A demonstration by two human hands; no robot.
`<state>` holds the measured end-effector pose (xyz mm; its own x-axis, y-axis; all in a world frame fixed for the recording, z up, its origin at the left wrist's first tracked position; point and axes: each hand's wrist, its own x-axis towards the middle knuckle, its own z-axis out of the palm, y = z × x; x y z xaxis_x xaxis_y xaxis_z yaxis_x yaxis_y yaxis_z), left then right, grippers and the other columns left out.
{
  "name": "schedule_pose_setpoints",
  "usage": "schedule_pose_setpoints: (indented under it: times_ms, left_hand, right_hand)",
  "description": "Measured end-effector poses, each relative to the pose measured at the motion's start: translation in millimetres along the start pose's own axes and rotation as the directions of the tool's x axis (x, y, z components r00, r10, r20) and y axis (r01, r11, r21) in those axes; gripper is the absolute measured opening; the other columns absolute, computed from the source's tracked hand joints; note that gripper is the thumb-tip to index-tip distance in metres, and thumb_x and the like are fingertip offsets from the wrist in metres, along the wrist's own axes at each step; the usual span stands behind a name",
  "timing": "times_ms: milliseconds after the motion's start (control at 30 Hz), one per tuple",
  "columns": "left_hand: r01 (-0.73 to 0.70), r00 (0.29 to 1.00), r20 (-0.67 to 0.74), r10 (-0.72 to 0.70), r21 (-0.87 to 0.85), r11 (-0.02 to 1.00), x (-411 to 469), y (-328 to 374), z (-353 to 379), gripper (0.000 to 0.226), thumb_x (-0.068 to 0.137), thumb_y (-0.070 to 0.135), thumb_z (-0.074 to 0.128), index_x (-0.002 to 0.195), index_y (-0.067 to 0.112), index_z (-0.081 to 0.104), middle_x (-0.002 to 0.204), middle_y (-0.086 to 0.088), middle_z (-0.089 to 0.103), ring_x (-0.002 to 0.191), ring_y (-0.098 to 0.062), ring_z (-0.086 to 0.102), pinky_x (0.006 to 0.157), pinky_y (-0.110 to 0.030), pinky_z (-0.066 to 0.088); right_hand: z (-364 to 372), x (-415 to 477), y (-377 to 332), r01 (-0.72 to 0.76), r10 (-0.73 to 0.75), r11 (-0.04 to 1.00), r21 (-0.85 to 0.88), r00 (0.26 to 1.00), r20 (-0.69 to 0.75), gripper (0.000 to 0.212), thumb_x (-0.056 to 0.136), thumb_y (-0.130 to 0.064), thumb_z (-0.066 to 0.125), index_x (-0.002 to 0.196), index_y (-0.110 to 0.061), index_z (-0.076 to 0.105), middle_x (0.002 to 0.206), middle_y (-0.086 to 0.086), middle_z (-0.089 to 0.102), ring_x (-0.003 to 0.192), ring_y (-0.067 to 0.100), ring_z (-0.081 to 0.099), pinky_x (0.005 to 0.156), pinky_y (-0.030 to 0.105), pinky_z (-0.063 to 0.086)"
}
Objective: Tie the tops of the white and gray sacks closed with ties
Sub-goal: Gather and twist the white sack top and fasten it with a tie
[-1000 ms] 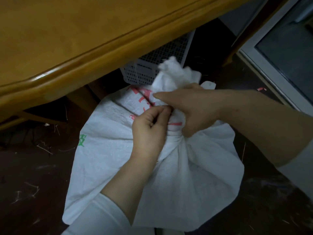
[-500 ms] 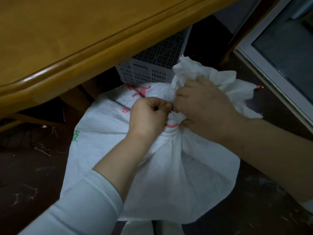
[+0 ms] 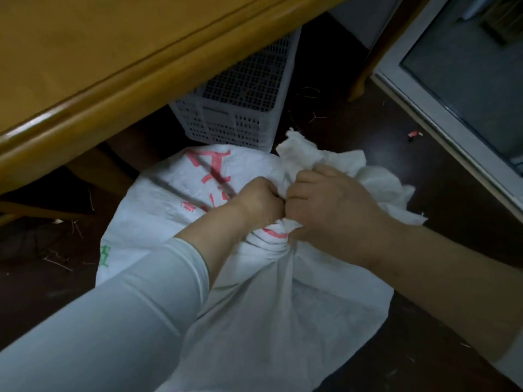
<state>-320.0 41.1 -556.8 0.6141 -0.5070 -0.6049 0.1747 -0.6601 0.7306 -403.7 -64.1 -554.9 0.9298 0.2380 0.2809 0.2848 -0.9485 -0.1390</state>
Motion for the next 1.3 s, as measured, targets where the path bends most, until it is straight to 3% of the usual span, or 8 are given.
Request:
schedule_pose_setpoints:
  times_ms: [133,300,500,833,967,1067,1200,1300]
  left_hand:
    - [-0.025,0.999,-0.04,0.024,-0.034,0.999,-1.7,-11.3,-3.2,0.012,0.08,0.003,0.065,0.07,-0.001,0.07,0.053,-0.001,0.059,0.053,-0.005,0.051,0.06,-0.014,0.043]
    - [0.027,1.0,0.014,-0.026,-0.138,0.99,-8.7,-6.6,-24.7,0.023,0.084,0.006,0.064,0.061,0.005,0.063,0.032,0.012,0.049,0.028,0.004,0.041,0.036,-0.005,0.032]
    - [-0.077,0.995,-0.064,0.081,0.064,0.995,0.5,5.1,-36.7,0.036,0.086,0.019,0.066,0.057,0.0,0.055,0.024,0.011,0.034,0.022,-0.003,0.03,0.03,-0.009,0.023]
    - [0.019,0.987,-0.154,-0.036,-0.109,0.994,6.3,6.6,-51.7,0.023,0.089,0.013,0.056,0.069,0.005,0.063,0.049,-0.001,0.05,0.041,-0.011,0.041,0.043,-0.015,0.035]
    - [-0.004,0.993,-0.115,-0.019,-0.193,0.981,-7.5,10.3,-58.8,0.015,0.088,0.005,0.056,0.083,0.019,0.06,0.082,-0.008,0.06,0.073,-0.02,0.055,0.068,-0.028,0.045]
    - [-0.047,0.997,-0.067,0.038,-0.141,0.989,-22.0,10.9,-63.6,0.062,0.076,0.016,0.073,0.132,0.01,0.046,0.119,-0.003,0.056,0.116,-0.02,0.055,0.1,-0.03,0.043]
    - [-0.085,0.996,-0.023,0.088,0.112,0.99,-34.8,1.9,-70.0,0.074,0.032,0.053,0.073,0.1,0.033,0.055,0.112,0.001,0.06,0.107,-0.023,0.06,0.097,-0.042,0.049]
    - [-0.119,0.993,0.012,0.119,0.189,0.975,-47.1,6.2,-75.2,0.09,0.037,0.051,0.078,0.119,0.024,0.054,0.114,0.003,0.06,0.108,-0.018,0.059,0.099,-0.034,0.047]
  right_hand:
    - [-0.3,-9.8,4.5,-0.151,0.148,0.988,0.019,0.983,0.112,0.032,0.05,-0.038,0.085,0.064,-0.017,0.066,0.062,-0.002,0.062,0.063,0.022,0.06,0.073,0.028,0.028]
    - [-3.2,5.1,3.1,-0.221,0.221,0.975,0.004,0.974,0.045,0.037,0.051,-0.036,0.087,0.071,-0.011,0.067,0.072,0.003,0.066,0.071,0.026,0.062,0.078,0.032,0.03]
    - [7.6,20.6,4.9,-0.312,0.31,0.95,0.027,0.949,0.065,0.04,0.048,-0.03,0.089,0.071,-0.007,0.066,0.072,0.008,0.066,0.07,0.03,0.064,0.072,0.033,0.05]
    - [19.7,36.5,-0.2,-0.425,0.415,0.884,-0.193,0.905,-0.095,0.054,0.049,-0.037,0.086,0.098,-0.02,0.069,0.125,0.015,0.06,0.122,0.033,0.041,0.106,0.042,0.018]
    - [18.1,33.9,-9.6,-0.591,0.583,0.788,-0.172,0.806,-0.098,0.074,0.05,-0.035,0.087,0.119,-0.03,0.061,0.135,0.018,0.051,0.123,0.031,0.035,0.093,0.048,0.042]
    - [4.3,41.5,-13.4,-0.66,0.663,0.747,-0.072,0.748,0.028,0.08,0.067,-0.02,0.082,0.137,-0.029,0.045,0.146,0.022,0.035,0.128,0.037,0.041,0.093,0.046,0.046]
    - [-6.7,43.1,-16.2,-0.678,0.692,0.707,-0.2,0.722,-0.005,0.084,0.055,-0.025,0.088,0.128,-0.03,0.045,0.128,0.018,0.055,0.113,0.033,0.055,0.094,0.046,0.046]
    - [-15.1,41.9,-24.0,-0.699,0.729,0.658,-0.28,0.684,0.006,0.089,0.043,-0.042,0.09,0.122,-0.034,0.048,0.119,0.015,0.062,0.107,0.032,0.061,0.088,0.05,0.048]
